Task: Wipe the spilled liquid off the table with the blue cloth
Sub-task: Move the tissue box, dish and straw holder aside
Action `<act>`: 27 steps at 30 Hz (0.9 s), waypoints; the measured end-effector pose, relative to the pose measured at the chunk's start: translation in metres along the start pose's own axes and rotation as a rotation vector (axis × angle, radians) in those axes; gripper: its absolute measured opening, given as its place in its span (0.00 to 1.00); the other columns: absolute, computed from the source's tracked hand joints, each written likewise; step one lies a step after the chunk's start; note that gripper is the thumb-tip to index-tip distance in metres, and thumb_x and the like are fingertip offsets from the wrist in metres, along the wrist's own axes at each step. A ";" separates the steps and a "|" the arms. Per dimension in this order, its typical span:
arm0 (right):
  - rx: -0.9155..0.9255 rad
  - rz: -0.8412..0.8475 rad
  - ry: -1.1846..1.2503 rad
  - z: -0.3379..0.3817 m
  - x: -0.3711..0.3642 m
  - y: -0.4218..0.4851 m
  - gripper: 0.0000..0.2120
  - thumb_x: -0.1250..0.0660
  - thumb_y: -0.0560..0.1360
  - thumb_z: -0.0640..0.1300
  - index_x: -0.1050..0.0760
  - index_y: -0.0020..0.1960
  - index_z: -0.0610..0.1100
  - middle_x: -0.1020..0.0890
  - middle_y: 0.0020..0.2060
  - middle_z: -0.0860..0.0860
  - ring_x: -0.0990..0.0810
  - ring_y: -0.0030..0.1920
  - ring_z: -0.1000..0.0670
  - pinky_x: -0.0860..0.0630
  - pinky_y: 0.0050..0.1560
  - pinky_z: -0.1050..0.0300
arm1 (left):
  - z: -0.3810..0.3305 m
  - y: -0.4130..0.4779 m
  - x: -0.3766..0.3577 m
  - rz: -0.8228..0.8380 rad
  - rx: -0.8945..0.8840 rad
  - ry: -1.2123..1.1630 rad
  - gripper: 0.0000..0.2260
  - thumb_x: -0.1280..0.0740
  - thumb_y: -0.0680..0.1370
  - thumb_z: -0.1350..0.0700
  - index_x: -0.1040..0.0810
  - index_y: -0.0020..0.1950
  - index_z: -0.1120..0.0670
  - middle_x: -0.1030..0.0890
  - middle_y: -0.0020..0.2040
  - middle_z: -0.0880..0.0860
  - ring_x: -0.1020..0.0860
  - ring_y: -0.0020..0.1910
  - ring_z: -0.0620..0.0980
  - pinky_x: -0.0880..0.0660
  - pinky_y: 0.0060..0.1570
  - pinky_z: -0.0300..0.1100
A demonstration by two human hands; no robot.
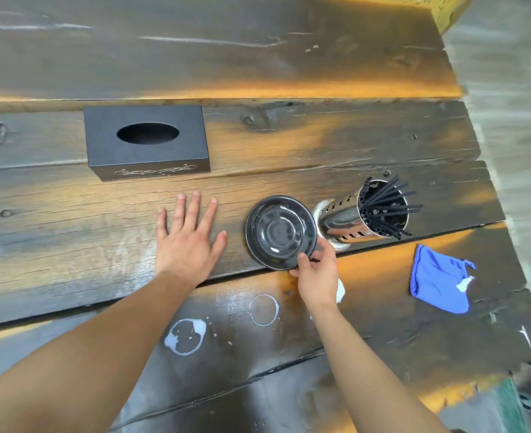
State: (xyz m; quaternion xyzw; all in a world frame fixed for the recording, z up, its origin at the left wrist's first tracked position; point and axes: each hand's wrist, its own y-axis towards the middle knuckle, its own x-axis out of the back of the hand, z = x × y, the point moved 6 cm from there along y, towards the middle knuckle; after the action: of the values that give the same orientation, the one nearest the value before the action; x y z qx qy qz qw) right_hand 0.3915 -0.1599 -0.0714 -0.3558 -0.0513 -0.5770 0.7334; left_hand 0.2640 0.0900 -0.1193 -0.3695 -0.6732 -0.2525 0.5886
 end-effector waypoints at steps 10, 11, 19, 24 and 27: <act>-0.005 -0.044 0.188 0.021 -0.013 0.022 0.24 0.37 0.83 0.32 0.32 0.77 0.44 0.14 0.55 0.49 0.13 0.51 0.45 0.19 0.37 0.67 | -0.001 -0.001 0.001 -0.010 -0.001 0.009 0.31 0.55 0.82 0.33 0.48 0.84 0.42 0.49 0.84 0.48 0.53 0.83 0.54 0.56 0.77 0.62; 0.004 -0.048 0.205 0.028 -0.018 0.027 0.24 0.37 0.83 0.32 0.32 0.77 0.44 0.14 0.55 0.49 0.13 0.51 0.47 0.19 0.36 0.66 | -0.001 -0.001 0.001 -0.011 -0.002 0.008 0.31 0.55 0.82 0.33 0.49 0.84 0.42 0.49 0.84 0.48 0.53 0.83 0.54 0.56 0.78 0.62; 0.114 -0.041 0.161 0.092 -0.072 0.084 0.22 0.37 0.82 0.31 0.29 0.75 0.43 0.15 0.47 0.51 0.15 0.36 0.57 0.15 0.38 0.60 | -0.002 -0.001 0.003 -0.031 -0.006 0.030 0.31 0.52 0.82 0.33 0.45 0.83 0.43 0.47 0.84 0.49 0.52 0.83 0.54 0.53 0.78 0.62; 0.133 -0.067 0.138 0.116 -0.097 0.104 0.22 0.36 0.81 0.31 0.28 0.74 0.43 0.17 0.42 0.55 0.16 0.32 0.56 0.20 0.31 0.68 | -0.002 -0.001 0.001 -0.044 -0.016 0.034 0.31 0.52 0.82 0.33 0.46 0.83 0.43 0.48 0.84 0.50 0.52 0.84 0.54 0.52 0.78 0.63; 0.141 -0.050 0.130 0.125 -0.109 0.108 0.22 0.37 0.82 0.31 0.28 0.74 0.44 0.17 0.41 0.55 0.15 0.34 0.51 0.21 0.32 0.69 | -0.002 -0.001 0.001 -0.045 -0.016 0.030 0.31 0.52 0.82 0.33 0.46 0.83 0.43 0.47 0.84 0.50 0.52 0.84 0.54 0.51 0.78 0.64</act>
State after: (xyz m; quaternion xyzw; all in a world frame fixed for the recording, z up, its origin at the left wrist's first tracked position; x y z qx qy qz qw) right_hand 0.4931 0.0095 -0.0818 -0.2636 -0.0531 -0.6120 0.7438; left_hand 0.2649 0.0881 -0.1181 -0.3551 -0.6706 -0.2767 0.5896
